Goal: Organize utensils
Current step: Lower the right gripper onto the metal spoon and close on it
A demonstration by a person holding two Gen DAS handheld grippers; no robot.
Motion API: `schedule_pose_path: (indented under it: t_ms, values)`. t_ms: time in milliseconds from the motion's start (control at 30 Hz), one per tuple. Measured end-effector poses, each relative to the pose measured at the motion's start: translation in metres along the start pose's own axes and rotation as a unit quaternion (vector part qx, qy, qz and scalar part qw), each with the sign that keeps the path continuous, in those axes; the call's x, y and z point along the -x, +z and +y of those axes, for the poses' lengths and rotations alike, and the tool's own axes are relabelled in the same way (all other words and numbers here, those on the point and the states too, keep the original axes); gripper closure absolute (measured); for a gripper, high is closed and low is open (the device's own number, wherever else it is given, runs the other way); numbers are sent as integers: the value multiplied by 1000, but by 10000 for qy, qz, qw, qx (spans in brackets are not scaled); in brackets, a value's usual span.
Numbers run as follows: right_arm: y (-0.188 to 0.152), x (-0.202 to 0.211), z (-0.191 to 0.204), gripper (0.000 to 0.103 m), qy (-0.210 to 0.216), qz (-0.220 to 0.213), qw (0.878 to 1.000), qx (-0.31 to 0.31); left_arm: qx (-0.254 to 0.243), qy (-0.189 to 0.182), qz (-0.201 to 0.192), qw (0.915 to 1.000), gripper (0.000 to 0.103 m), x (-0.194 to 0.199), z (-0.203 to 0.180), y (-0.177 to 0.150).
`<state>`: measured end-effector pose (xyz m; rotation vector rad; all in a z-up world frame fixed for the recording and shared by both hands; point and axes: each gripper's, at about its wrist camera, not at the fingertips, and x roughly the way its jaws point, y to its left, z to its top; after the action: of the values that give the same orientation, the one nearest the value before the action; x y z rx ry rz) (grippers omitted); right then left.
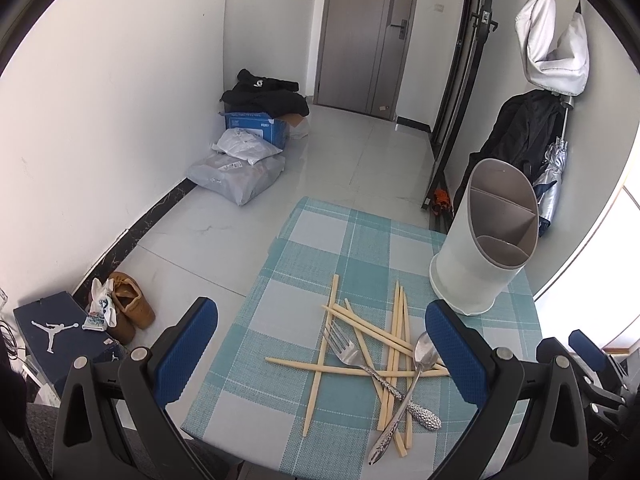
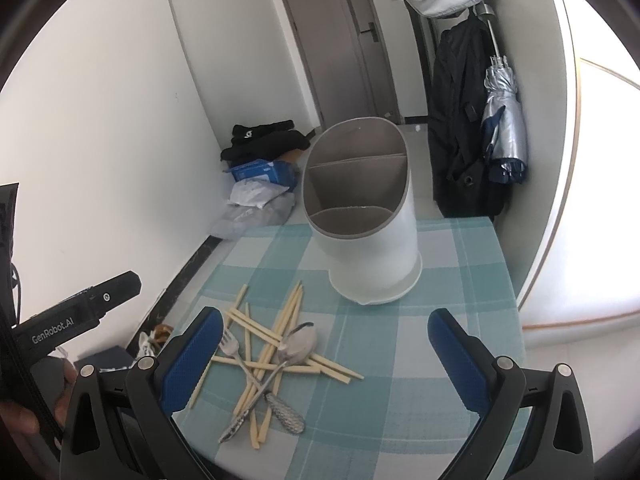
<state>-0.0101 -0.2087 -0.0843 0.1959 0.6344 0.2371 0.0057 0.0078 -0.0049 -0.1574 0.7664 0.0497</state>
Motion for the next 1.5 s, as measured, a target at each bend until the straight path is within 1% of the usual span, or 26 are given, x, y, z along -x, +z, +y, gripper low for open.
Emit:
schedule_pose_path:
  t_ms: [133, 200, 267, 333, 400, 500, 600, 800, 867, 933, 967, 1000, 1033, 1067, 1133, 1200, 1333, 1367, 1500]
  values:
    - [-2, -15, 0, 4, 29, 248, 9997, -48, 152, -52, 266, 9995, 1, -12, 7, 2]
    - [-4, -29, -1, 8, 96, 494, 9987, -94, 186, -69, 396, 9990, 1, -18, 8, 3]
    - [-5, -44, 0, 11, 67, 782, 9969, -88, 249, -102, 508, 9983, 1, -25, 11, 4]
    - [-6, -56, 0, 16, 172, 973, 9950, -112, 316, -162, 612, 9975, 1, -31, 15, 5]
    - [-7, -68, 0, 16, 182, 1147, 9931, -130, 352, -214, 701, 9967, 1, -36, 19, 7]
    - [-8, -90, 2, 17, 188, 1431, 9894, -125, 354, -67, 772, 9964, 1, -43, 25, 9]
    - [-10, -111, 8, 17, 175, 1704, 9852, -24, 409, 37, 922, 9949, 1, -53, 34, 12]
    - [-15, -141, 21, 21, 95, 2061, 9783, 211, 653, -3, 1060, 9922, 1, -66, 50, 19]
    - [-17, -148, 25, 25, 2, 2149, 9762, 284, 735, -20, 1137, 9908, 1, -70, 54, 20]
    - [-21, -154, 29, 32, -80, 2260, 9733, 395, 812, -46, 1255, 9887, 1, -76, 57, 20]
    - [-22, -153, 32, 32, -140, 2217, 9738, 490, 870, -75, 1341, 9871, 1, -79, 59, 19]
    - [-23, -154, 35, 34, -183, 2209, 9734, 575, 912, -106, 1398, 9859, 1, -81, 60, 19]
    - [-24, -155, 37, 39, -179, 2230, 9727, 624, 985, -137, 1477, 9840, 1, -83, 63, 18]
    - [-24, -154, 39, 40, -188, 2203, 9729, 671, 1041, -144, 1533, 9826, 1, -85, 65, 17]
    - [-23, -154, 40, 53, -90, 2180, 9736, 663, 1133, -162, 1619, 9801, 1, -88, 68, 15]
    - [-21, -155, 37, 62, -64, 2150, 9748, 590, 1194, -191, 1659, 9787, 1, -89, 71, 14]
    - [-17, -152, 27, 63, 46, 2122, 9763, 425, 1250, -254, 1717, 9769, 1, -91, 72, 11]
    - [-15, -157, 26, 64, 60, 2120, 9764, 408, 1221, -274, 1755, 9765, 1, -93, 70, 9]
    - [-10, -150, 13, 68, 185, 1968, 9800, 233, 1108, -414, 1908, 9745, 1, -98, 65, 3]
